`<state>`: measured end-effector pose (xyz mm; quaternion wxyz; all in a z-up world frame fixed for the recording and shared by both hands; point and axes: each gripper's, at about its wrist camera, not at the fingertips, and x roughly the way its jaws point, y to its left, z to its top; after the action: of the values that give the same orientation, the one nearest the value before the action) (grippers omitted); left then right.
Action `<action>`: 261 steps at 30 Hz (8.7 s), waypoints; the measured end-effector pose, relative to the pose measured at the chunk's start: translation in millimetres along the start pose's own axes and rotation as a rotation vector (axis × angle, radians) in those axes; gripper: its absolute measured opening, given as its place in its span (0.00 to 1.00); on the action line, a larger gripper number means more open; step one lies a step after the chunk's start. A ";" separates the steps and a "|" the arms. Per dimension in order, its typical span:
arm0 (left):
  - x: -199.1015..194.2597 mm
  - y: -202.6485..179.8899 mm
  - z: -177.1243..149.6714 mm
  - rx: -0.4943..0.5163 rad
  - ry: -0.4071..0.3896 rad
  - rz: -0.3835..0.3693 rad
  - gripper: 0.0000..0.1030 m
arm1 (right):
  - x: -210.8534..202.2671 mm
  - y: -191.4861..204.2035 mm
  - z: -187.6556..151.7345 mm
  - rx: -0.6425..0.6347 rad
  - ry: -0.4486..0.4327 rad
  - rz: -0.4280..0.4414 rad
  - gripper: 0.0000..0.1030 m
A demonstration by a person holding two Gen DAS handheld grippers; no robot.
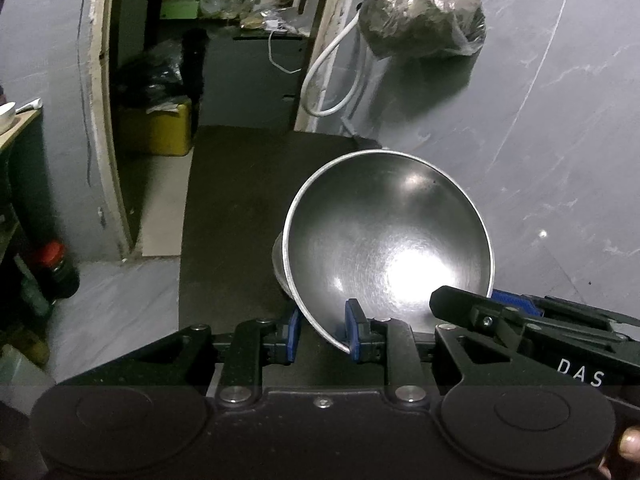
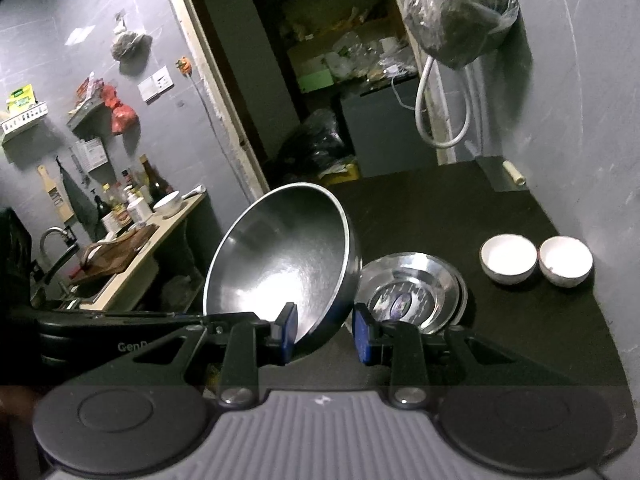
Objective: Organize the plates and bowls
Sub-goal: 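Carry the steel bowl with both grippers toward the stacked plates, then lower the steel bowl beside the plate stack and open both grippers, then move both grippers to the two red-rimmed white bowls by the wall, then close both grippers on the rim of one red-rimmed white bowl, then carry the white bowl with both grippers and lower it into the steel bowl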
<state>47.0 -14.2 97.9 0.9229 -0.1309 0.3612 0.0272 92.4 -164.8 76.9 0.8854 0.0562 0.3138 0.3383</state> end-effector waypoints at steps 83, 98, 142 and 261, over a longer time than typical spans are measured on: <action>63.3 117.1 17.7 0.382 0.050 -0.280 0.99 | 52.2 52.7 -40.7 0.097 -0.007 -0.612 1.00; 75.1 93.5 61.4 0.256 -0.160 -0.263 0.99 | 42.6 16.8 -17.0 0.108 -0.024 -0.676 1.00; 355.8 -94.1 139.2 0.389 0.368 -0.129 0.77 | 186.3 -249.0 8.9 0.636 0.042 -0.305 0.70; 117.7 87.0 -3.4 -0.063 0.349 -0.058 0.20 | 143.3 14.0 -26.6 0.052 0.446 -0.058 0.30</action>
<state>119.0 63.5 -3.0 0.8420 -0.1729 0.5109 -0.0113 151.0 -66.2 -14.1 0.8018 -0.0064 0.5118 0.3085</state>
